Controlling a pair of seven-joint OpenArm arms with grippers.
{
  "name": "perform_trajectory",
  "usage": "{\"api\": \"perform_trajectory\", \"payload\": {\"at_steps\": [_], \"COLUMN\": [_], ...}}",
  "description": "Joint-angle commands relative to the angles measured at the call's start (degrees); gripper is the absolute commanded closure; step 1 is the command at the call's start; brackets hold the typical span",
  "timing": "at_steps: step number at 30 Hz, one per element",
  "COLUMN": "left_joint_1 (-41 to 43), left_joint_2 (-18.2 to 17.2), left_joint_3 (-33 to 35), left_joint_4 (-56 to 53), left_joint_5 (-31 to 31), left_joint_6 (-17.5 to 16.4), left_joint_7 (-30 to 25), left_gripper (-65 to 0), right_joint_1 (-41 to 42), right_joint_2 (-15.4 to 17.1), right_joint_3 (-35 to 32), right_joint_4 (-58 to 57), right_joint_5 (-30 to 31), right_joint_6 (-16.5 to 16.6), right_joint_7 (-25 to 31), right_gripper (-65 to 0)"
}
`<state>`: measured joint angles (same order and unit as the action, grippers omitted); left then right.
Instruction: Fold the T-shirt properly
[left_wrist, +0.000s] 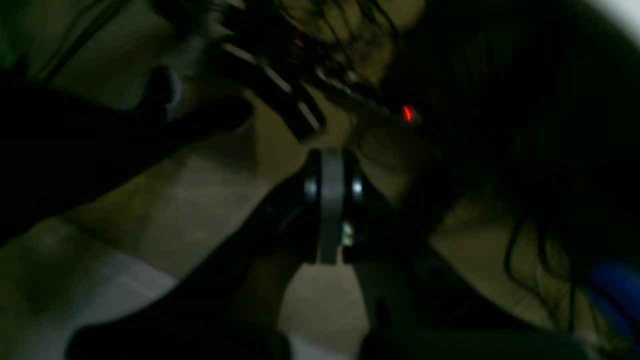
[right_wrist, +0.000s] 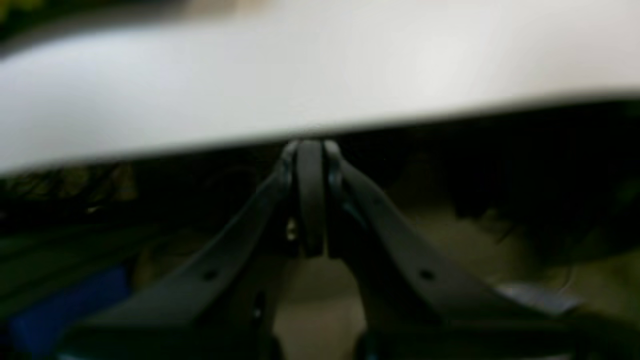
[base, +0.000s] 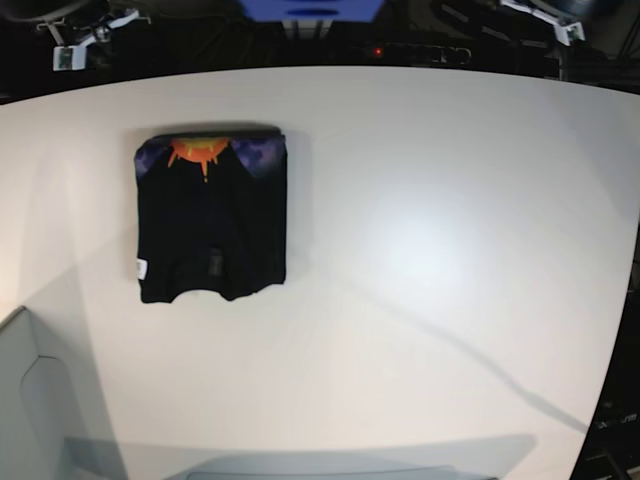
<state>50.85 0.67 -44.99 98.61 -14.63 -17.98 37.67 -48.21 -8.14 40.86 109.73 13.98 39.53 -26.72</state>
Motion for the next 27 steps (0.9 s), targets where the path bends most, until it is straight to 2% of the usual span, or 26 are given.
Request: {"api": "perform_trajectory", "payload": {"at_steps": [1,3,7,10,14,17,18,20,22,25,27], "left_joint_1": [-0.52,-3.42,-13.27,-20.21,-28.48,-33.05,-34.19,-36.12,-37.80,-39.11,-39.20], "left_joint_2": [-1.77,-3.26,-4.49,-6.34,-8.80,-10.38,-10.64,-10.82,-10.82,-10.56,-10.21], "left_joint_3": [3.19,9.17,13.48,16.11,20.95,23.41,23.76,24.90,26.66,28.68,29.12], "left_joint_4": [-2.83,-11.71,-32.01,-47.05,-66.83,-77.90,-80.54,-84.23,-86.08,-86.87,-86.87], "left_joint_5": [2.46,6.24,10.72,12.48,14.15,14.24,14.50,14.59,14.59,14.50,14.59], "left_joint_6": [0.61,0.70,0.79,0.79,0.97,4.31,6.07,8.97,10.81,11.34,11.34], "left_joint_7": [-3.08,-8.53,-14.68,-19.43,-28.75,-36.13,-38.24,-41.32,-41.67,-41.67,-41.67], "left_gripper": [0.0,0.0,0.0,0.0,0.0,0.0,0.0,0.0,0.0,0.0,0.0], "right_joint_1": [-1.33,-1.42,2.27,6.93,14.49,19.77,21.35,24.95,29.08,36.29,39.37], "right_joint_2": [0.10,0.27,0.27,0.45,0.45,1.94,2.47,3.88,5.72,8.89,9.77], "right_joint_3": [-1.17,-4.07,-8.47,-11.63,-12.07,-12.07,-12.07,-11.89,-11.98,-11.98,-11.98], "right_joint_4": [-1.47,-7.27,-20.28,-32.59,-49.21,-60.02,-63.45,-71.10,-80.77,-98.26,-106.44], "right_joint_5": [0.66,0.31,-6.55,-12.70,-21.49,-28.53,-30.37,-32.57,-33.98,-36.61,-38.20], "right_joint_6": [0.47,0.47,0.47,0.47,0.47,-2.39,-4.23,-10.21,-19.44,-35.09,-42.56], "right_joint_7": [1.27,1.36,4.79,11.91,22.10,30.98,33.71,39.07,42.85,48.48,53.58], "right_gripper": [0.0,0.0,0.0,0.0,0.0,0.0,0.0,0.0,0.0,0.0,0.0]}}
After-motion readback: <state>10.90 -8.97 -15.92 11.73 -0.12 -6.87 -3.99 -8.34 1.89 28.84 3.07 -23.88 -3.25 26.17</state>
